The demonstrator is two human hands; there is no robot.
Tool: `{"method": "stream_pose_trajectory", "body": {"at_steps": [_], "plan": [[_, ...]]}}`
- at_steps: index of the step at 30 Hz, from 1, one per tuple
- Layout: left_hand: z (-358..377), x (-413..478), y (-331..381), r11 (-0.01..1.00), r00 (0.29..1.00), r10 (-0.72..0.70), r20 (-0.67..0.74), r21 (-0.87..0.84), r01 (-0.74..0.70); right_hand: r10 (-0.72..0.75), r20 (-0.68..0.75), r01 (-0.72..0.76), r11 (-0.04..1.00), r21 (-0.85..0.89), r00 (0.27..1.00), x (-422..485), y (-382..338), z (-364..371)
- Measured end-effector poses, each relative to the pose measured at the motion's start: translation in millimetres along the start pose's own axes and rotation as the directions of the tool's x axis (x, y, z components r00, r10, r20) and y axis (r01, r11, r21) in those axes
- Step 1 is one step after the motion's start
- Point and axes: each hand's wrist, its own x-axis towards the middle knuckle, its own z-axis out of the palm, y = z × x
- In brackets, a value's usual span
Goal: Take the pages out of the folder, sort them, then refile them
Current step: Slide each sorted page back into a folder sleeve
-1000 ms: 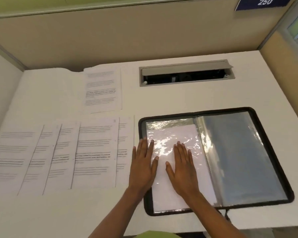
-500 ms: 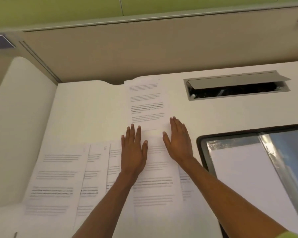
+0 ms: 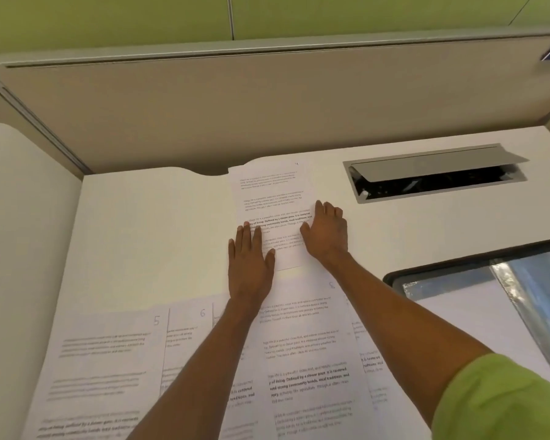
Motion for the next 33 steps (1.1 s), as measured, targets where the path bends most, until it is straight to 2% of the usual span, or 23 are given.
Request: {"method": "stream_pose_trajectory", "body": {"at_steps": [6,9,12,15,18,21,28,30,33], "plan": [[7.6,-0.9,-3.0,1.0,0.999,0.002,-0.039,0.018,-0.001,0.066,-0.073,-0.056,0.99,0.132,0.995,6.9,-15.5,4.5],[6.5,-0.4,-1.2,1.0,0.999,-0.001,-0.033,0.014,0.001,0.176,-0.102,-0.138,0.943,0.304,0.979,16.6,-16.9,0.0],[4.8,-0.8,0.6,1.0,1.0,-0.006,-0.026,0.018,0.007,0.276,-0.045,-0.221,0.846,0.485,0.96,30.6,-13.2,-2.7],[-0.1,-0.3,4.6,0.999,1.0,-0.016,-0.01,0.031,0.017,0.291,0.004,-0.248,0.806,0.538,0.957,38.6,-10.3,-5.0],[-9.3,1.5,9.7,0.999,0.999,-0.026,0.02,0.027,0.025,0.321,0.08,-0.294,0.707,0.644,0.944,41.0,-10.6,-9.6],[-22.1,1.0,14.4,0.997,0.998,-0.054,0.014,-0.055,0.054,0.328,0.124,-0.306,0.591,0.746,0.936,38.5,-8.4,-20.5],[-46.7,-10.0,36.1,0.954,0.984,-0.173,-0.051,-0.257,0.155,0.274,0.188,-0.29,0.399,0.87,0.943,11.3,21.6,-58.5],[-50.9,-15.6,48.7,0.905,0.971,-0.238,-0.034,-0.37,0.21,0.247,0.216,-0.296,0.358,0.886,0.945,-7.0,37.4,-70.9],[-54.3,-25.0,74.9,0.722,0.93,-0.362,0.063,-0.613,0.323,0.212,0.278,-0.327,0.249,0.912,0.937,-38.3,68.3,-83.0]]}}
